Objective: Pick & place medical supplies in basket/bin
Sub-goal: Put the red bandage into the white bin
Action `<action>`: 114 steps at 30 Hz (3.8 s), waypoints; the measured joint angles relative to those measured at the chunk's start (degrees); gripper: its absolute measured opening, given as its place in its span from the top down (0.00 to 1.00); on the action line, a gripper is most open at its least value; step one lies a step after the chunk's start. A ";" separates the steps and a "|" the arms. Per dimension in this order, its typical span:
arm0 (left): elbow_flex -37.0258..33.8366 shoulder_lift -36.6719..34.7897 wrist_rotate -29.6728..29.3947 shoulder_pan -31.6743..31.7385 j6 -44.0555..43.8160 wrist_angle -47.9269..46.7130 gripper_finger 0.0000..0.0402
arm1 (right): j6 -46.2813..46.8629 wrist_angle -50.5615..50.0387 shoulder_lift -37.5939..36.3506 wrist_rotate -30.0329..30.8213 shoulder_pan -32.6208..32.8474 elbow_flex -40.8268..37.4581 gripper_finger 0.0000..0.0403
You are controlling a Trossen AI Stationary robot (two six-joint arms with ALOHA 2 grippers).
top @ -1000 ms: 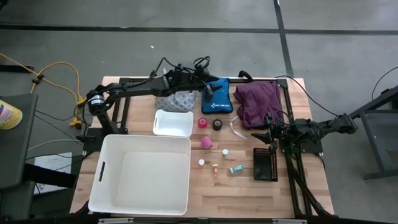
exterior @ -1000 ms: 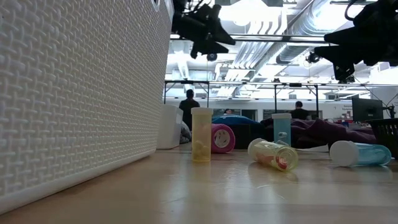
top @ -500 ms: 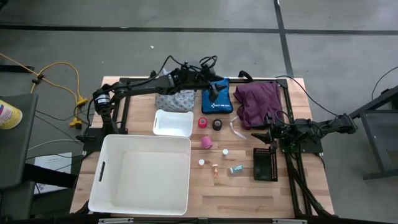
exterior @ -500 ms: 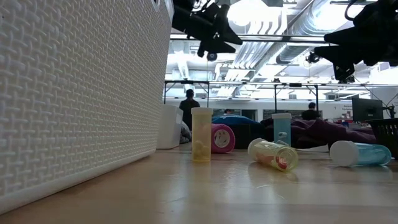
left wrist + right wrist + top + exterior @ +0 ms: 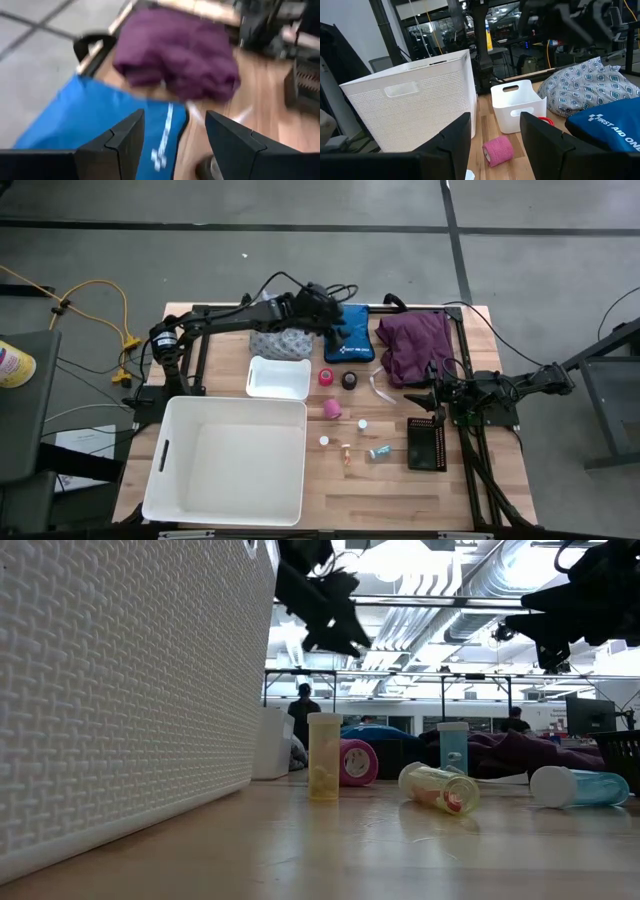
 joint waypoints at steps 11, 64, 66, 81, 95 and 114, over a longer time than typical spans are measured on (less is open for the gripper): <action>-0.02 0.00 0.99 -1.90 2.92 -15.02 0.50 | 0.00 0.00 0.02 0.00 0.02 0.00 0.61; 7.91 10.58 1.82 -6.71 9.53 -28.36 0.50 | 0.00 0.00 0.01 0.00 0.01 -0.01 0.61; 7.93 10.58 1.73 -7.40 10.72 -28.39 0.50 | 0.02 0.00 0.01 0.00 0.01 -0.01 0.61; 7.82 12.22 -3.56 -10.75 15.32 -28.86 0.50 | 0.00 0.00 0.00 0.00 0.00 -0.02 0.61; 7.89 15.07 -2.88 -10.43 12.24 -29.78 0.50 | 0.02 0.00 0.11 0.00 0.02 0.00 0.61; 7.82 16.33 -3.08 -10.43 10.18 -31.49 0.50 | 0.00 0.00 0.11 0.00 0.02 0.00 0.61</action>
